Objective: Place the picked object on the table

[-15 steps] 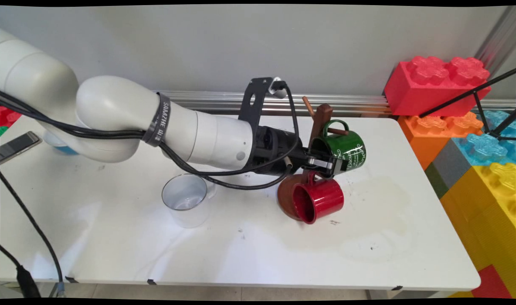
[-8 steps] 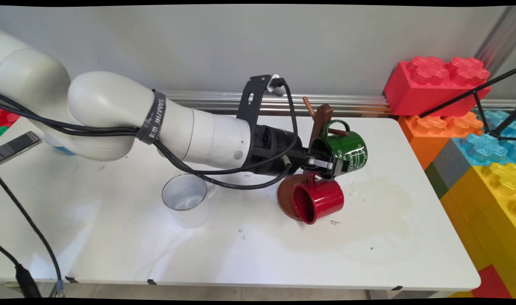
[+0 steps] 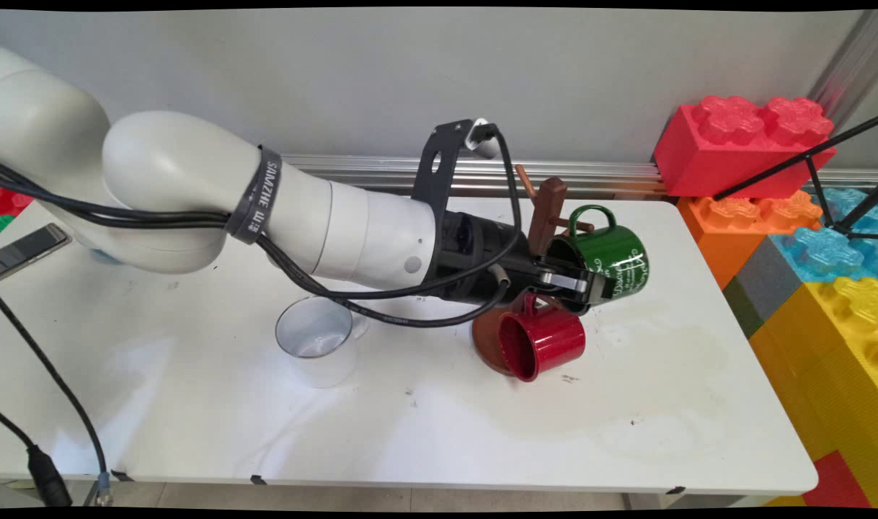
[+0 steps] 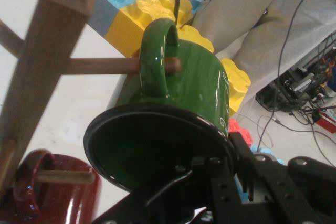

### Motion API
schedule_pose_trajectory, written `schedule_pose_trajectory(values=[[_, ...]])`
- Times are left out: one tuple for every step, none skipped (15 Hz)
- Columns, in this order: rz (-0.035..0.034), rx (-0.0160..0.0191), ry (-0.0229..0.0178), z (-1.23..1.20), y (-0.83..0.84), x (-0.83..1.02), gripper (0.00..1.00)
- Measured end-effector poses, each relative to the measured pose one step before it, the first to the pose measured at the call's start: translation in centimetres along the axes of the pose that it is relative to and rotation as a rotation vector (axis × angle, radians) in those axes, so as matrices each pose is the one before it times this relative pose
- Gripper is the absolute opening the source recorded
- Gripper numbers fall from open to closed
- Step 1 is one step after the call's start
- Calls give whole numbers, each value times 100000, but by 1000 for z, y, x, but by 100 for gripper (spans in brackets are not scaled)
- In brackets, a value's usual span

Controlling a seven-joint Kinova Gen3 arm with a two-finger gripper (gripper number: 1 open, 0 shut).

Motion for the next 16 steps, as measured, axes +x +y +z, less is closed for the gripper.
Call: schedule_pose_trajectory(values=[[-228,-694,-125,-20,356,8,0],[-173,-621,-131,7,298,21,0],[-210,-649,-274,-20,322,-37,0],[-240,-538,-250,-41,296,-47,0],[-145,-472,-273,-45,241,-60,0],[-162,-557,-437,-59,265,-107,0],[-125,-532,-503,-71,245,-126,0],[-102,-398,-509,-92,185,-125,0],[-13,-437,-640,-115,196,-134,0],[310,-588,-773,-160,229,-115,0],[310,-382,-694,-143,127,-70,0],[413,-381,-585,-116,98,-47,0],[981,-821,-1028,-222,200,-59,0],[790,-561,-706,-151,134,-31,0],[1535,-1070,-1206,-241,266,-17,0],[2086,-1525,-1591,-300,372,-14,0]])
